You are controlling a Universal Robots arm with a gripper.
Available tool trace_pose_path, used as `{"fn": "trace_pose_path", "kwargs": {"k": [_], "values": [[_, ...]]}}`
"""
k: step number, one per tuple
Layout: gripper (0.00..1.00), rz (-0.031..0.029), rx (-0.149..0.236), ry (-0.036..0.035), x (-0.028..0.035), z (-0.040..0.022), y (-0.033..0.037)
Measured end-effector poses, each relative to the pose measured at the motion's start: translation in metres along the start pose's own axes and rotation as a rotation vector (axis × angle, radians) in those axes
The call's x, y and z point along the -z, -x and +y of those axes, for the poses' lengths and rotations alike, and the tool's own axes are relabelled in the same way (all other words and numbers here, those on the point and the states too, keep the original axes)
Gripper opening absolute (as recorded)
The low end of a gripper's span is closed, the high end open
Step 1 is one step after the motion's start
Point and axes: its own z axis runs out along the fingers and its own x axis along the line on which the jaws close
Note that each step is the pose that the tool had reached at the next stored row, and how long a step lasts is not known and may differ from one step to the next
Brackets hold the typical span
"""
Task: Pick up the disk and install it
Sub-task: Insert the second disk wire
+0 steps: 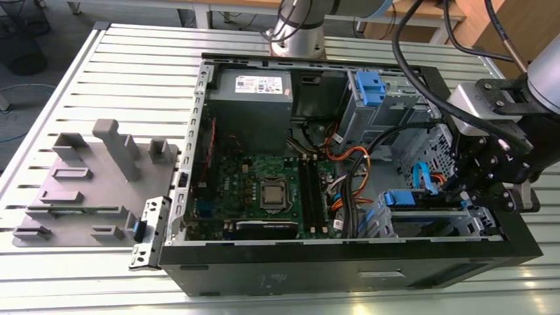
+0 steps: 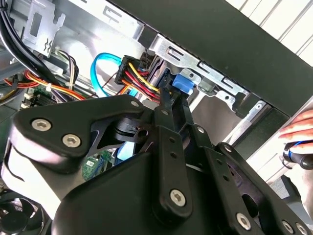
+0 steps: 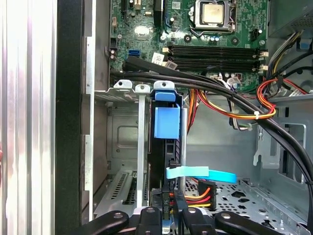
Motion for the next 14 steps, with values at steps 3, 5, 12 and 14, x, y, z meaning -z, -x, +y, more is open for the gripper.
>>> {"fn": "trace_pose_path", "kwargs": {"k": [3, 5, 12, 14], "values": [[0.24, 0.0001, 0.0, 0.0, 0.0, -0.0008, 0.0], [0.24, 0.0001, 0.0, 0.0, 0.0, -0.0009, 0.0], [0.24, 0.0002, 0.0, 0.0, 0.0, -0.0019, 0.0004], [0.24, 0.0002, 0.0, 0.0, 0.0, -0.0019, 0.0004]]}}
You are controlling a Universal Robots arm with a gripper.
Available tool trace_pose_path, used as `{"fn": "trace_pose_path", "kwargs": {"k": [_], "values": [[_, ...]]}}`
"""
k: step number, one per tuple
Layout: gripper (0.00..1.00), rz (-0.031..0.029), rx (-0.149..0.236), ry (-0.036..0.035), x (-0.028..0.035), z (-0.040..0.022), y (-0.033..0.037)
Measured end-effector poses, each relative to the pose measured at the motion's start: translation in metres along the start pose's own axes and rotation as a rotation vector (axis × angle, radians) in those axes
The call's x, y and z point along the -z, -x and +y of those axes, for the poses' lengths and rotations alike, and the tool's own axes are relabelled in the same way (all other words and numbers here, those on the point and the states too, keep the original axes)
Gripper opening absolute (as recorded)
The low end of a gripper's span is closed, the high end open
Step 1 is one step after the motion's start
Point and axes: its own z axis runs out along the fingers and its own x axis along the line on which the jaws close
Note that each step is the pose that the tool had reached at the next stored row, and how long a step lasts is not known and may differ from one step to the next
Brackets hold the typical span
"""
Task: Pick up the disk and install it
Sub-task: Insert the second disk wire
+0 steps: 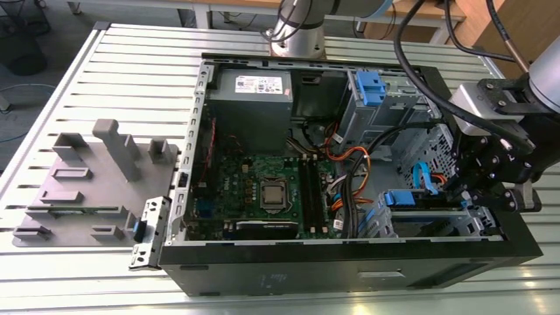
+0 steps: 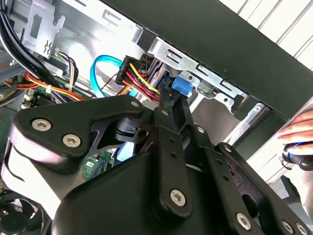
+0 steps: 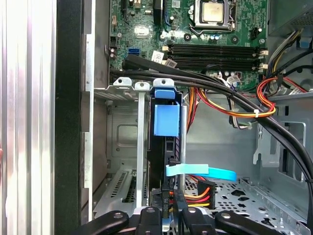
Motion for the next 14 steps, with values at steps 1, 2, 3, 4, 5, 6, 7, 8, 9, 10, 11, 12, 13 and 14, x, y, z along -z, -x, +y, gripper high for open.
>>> {"fn": "trace_pose_path", "kwargs": {"k": [1, 2, 3, 4, 5, 6, 7, 8, 9, 10, 11, 12, 13, 14], "values": [[0.24, 0.0, 0.0, 0.0, 0.0, 0.0, 0.0], [0.24, -0.0001, 0.0, 0.0, 0.0, 0.0, 0.0], [0.24, 0.0, 0.0, 0.0, 0.0, -0.0001, 0.0], [0.24, -0.0001, 0.0, 0.0, 0.0, -0.0001, 0.0], [0.24, -0.0001, 0.0, 0.0, 0.0, -0.0001, 0.0], [0.24, 0.0, 0.0, 0.0, 0.0, -0.0001, 0.0], [0.22, 0.0001, 0.0, 0.0, 0.0, -0.0001, 0.0], [0.22, 0.0001, 0.0, 0.0, 0.0, -0.0001, 0.0], [0.16, 0.0, 0.0, 0.0, 0.0, -0.0001, 0.0], [0.16, 0.0, 0.0, 0.0, 0.0, -0.0001, 0.0], [0.16, -0.0001, 0.0, 0.0, 0.0, -0.0001, 0.0], [0.16, 0.0, 0.0, 0.0, 0.0, -0.0002, 0.0], [0.16, -0.0001, 0.0, 0.0, 0.0, -0.0002, 0.0], [0.16, 0.0, 0.0, 0.0, 0.0, -0.0002, 0.0]]}}
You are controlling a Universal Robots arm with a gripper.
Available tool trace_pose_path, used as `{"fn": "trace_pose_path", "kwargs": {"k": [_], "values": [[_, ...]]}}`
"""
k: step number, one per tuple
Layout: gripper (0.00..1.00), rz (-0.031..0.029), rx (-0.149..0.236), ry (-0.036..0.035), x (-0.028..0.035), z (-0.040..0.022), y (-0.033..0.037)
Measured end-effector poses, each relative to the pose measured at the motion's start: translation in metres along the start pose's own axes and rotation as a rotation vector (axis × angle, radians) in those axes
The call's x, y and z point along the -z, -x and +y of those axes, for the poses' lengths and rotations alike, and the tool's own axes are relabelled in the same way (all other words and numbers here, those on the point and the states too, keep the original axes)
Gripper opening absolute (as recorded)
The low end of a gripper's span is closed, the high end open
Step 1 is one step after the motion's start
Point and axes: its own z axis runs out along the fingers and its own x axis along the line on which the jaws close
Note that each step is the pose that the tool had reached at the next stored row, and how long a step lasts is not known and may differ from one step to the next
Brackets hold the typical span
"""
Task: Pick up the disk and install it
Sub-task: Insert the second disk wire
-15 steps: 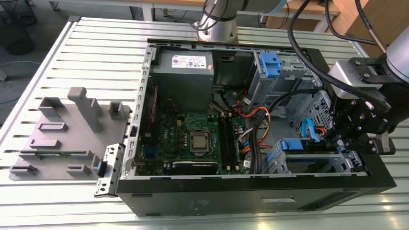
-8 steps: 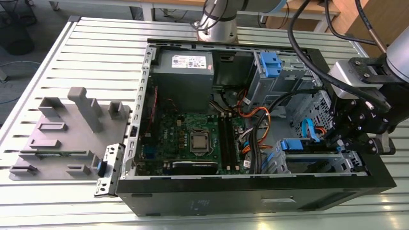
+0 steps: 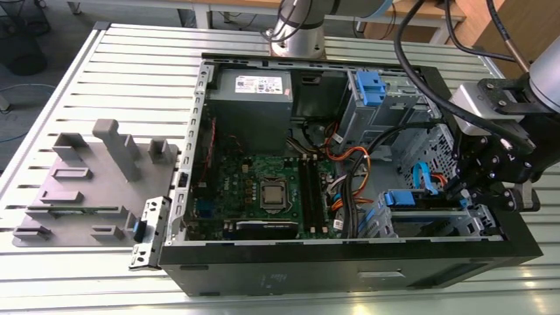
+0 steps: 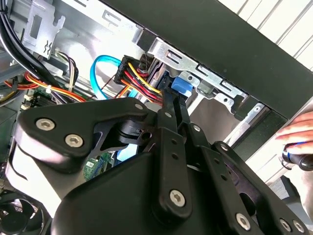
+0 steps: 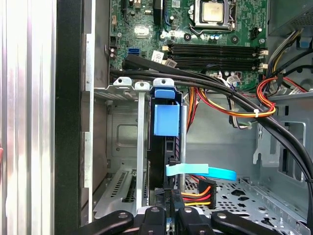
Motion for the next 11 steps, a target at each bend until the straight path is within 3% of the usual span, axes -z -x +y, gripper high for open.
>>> {"fn": "trace_pose_path", "kwargs": {"k": [11], "values": [[0.16, -0.0002, 0.0, -0.0003, 0.0052, 0.0004, 0.0002]]}}
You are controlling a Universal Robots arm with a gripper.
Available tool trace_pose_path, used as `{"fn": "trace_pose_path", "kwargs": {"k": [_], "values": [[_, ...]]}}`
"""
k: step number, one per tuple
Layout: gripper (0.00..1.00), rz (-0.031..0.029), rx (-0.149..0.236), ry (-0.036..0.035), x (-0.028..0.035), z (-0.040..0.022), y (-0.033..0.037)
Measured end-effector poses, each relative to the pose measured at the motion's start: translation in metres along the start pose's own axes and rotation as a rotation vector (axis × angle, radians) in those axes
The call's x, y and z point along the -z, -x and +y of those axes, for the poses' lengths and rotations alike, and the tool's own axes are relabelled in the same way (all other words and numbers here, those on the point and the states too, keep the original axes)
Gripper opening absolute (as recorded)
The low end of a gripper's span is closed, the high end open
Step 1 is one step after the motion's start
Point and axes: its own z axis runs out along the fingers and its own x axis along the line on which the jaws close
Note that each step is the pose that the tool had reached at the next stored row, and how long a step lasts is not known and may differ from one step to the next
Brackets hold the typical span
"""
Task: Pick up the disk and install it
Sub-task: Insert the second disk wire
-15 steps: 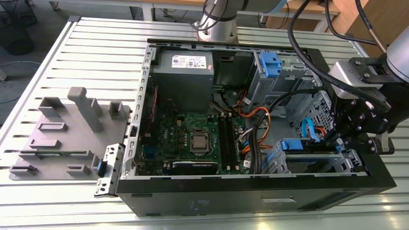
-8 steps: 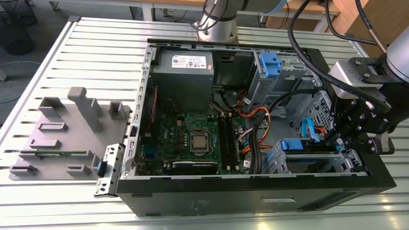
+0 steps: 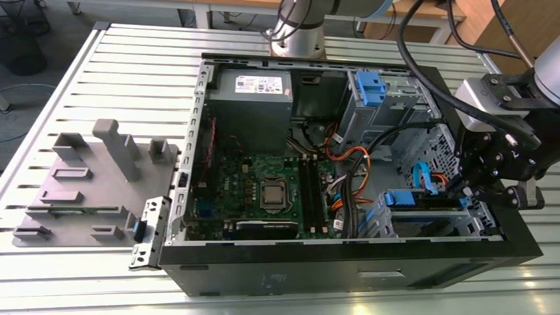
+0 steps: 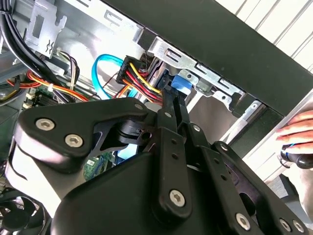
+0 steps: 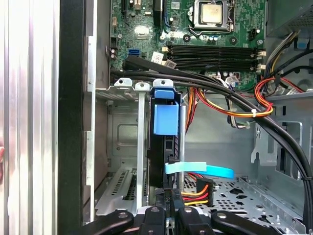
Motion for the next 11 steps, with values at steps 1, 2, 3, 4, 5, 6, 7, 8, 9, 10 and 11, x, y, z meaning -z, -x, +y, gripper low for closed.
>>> {"fn": "trace_pose_path", "kwargs": {"k": [1, 2, 3, 4, 5, 6, 7, 8, 9, 10, 11], "values": [[0.16, 0.0005, 0.0, -0.001, 0.0002, 0.0016, 0.0001], [0.16, 0.0002, 0.0, -0.0024, -0.0001, 0.004, 0.0002], [0.16, 0.0001, 0.0, -0.0034, -0.0003, 0.0061, 0.0003], [0.16, 0.0001, 0.0, -0.004, -0.0005, 0.0074, 0.0003], [0.16, 0.0, 0.0, -0.0042, -0.0007, 0.008, 0.0004], [0.16, -0.0001, 0.0, -0.0042, -0.0011, 0.008, 0.0006], [0.16, 0.0, 0.0, -0.0042, -0.0014, 0.0081, 0.0007], [0.16, 0.0002, 0.0, -0.0042, -0.0016, 0.0081, 0.0008], [0.16, 0.0002, 0.0, -0.0043, -0.0019, 0.0081, 0.0011], [0.16, 0.0003, 0.0, -0.0043, -0.0021, 0.0081, 0.0013], [0.16, 0.0002, 0.0, -0.0043, -0.0022, 0.0081, 0.0015]]}}
